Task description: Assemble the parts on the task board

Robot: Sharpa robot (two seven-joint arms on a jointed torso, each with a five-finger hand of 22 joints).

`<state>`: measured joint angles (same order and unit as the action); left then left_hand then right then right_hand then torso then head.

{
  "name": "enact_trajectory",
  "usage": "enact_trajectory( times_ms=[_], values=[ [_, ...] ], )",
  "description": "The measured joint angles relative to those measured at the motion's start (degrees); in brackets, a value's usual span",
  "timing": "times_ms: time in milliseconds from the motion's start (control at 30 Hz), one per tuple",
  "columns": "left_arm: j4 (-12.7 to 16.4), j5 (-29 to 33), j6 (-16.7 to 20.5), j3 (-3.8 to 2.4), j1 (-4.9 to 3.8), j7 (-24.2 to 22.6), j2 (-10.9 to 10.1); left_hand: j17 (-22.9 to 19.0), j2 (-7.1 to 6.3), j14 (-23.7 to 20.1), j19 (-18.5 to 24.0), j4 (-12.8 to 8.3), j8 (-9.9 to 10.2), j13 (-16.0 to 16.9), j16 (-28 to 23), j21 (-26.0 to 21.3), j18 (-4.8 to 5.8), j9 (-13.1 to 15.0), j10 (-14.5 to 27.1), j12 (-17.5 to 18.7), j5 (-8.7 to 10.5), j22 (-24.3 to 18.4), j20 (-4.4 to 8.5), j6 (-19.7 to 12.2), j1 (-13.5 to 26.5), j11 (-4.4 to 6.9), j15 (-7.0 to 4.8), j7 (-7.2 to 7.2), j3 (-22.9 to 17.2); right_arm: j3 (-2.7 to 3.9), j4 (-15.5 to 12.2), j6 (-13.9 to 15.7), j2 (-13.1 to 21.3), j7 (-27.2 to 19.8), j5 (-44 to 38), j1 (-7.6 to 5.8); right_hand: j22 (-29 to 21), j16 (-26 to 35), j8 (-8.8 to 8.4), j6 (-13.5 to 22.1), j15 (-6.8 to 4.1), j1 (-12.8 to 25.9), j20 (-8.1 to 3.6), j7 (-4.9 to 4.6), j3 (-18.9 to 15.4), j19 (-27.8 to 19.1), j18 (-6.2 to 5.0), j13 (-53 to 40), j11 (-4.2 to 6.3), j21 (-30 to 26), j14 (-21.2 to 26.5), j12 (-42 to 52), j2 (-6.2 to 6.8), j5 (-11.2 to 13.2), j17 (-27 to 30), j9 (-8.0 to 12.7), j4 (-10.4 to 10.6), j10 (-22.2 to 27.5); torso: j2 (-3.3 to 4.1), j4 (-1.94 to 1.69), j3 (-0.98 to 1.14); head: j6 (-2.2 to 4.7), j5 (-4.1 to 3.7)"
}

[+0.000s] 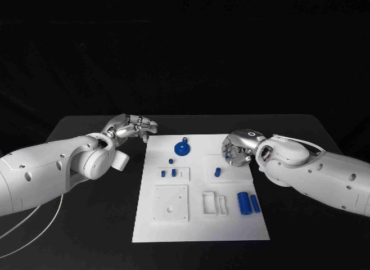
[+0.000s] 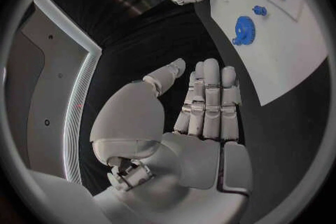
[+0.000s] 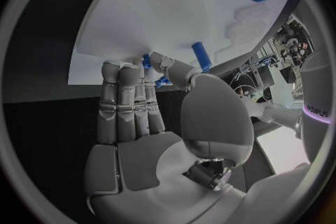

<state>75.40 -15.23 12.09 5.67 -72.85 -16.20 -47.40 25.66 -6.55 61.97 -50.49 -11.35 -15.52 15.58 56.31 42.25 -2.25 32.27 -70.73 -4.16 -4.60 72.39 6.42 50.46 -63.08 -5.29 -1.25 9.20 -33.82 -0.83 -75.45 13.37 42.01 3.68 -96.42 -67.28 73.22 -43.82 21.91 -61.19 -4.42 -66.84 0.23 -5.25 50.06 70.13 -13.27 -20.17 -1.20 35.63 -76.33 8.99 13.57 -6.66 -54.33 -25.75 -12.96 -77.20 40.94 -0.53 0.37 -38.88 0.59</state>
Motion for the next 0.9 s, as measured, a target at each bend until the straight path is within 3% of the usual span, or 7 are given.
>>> enact_trajectory(
  times_ms=[233,633,900],
  values=[
    [-0.63,-0.07,0.00,0.00,-0.01,0.01,0.03,0.00,0.00,0.00,0.00,0.00,0.00,0.00,-0.22,0.00,-0.03,0.00,0.00,0.00,0.00,0.00,0.00,0.00,0.00,0.00,0.00,0.00,0.00,1.30,-0.67,-1.61,0.83,-0.12,4.07,-0.39,0.18,-0.01,0.00,0.00,-0.08,0.00,0.01,0.00,-0.26,-0.01,0.00,0.00,-0.01,-0.05,0.08,0.00,0.00,-0.63,0.09,-0.22,-0.25,-0.01,-0.02,-0.03,-0.01,-0.03,0.01],
    [-0.90,-0.12,0.07,0.00,-0.01,0.00,0.04,0.05,0.00,0.00,0.00,0.00,0.00,0.01,-0.22,0.00,-0.07,0.05,0.19,0.00,0.00,0.04,0.00,0.00,0.00,0.20,0.00,0.00,0.00,1.54,-1.95,-1.90,1.42,-0.18,6.17,-0.86,0.27,-0.23,0.00,0.00,-0.10,0.17,0.02,0.00,-0.43,-0.02,0.00,0.00,-0.04,-0.10,0.10,0.00,-0.33,-0.91,0.17,-0.26,-0.42,0.01,-0.01,0.03,0.06,-0.12,0.10],
    [-0.83,-0.14,0.10,0.00,-0.01,-0.07,0.06,0.09,0.00,0.00,0.01,0.00,0.00,0.01,-0.22,0.00,-0.11,0.05,0.21,0.00,0.00,0.04,-0.01,-0.21,0.00,0.19,0.00,0.21,0.00,2.20,-4.15,-1.32,1.76,-0.95,9.15,-0.87,0.27,-0.28,-0.01,0.01,-0.11,0.17,0.02,0.00,-0.58,-0.02,0.00,0.00,-0.05,-0.10,0.11,-0.01,-0.32,-1.13,0.20,-0.34,-0.56,0.02,-0.01,0.07,0.10,-0.25,0.37]
  ],
)
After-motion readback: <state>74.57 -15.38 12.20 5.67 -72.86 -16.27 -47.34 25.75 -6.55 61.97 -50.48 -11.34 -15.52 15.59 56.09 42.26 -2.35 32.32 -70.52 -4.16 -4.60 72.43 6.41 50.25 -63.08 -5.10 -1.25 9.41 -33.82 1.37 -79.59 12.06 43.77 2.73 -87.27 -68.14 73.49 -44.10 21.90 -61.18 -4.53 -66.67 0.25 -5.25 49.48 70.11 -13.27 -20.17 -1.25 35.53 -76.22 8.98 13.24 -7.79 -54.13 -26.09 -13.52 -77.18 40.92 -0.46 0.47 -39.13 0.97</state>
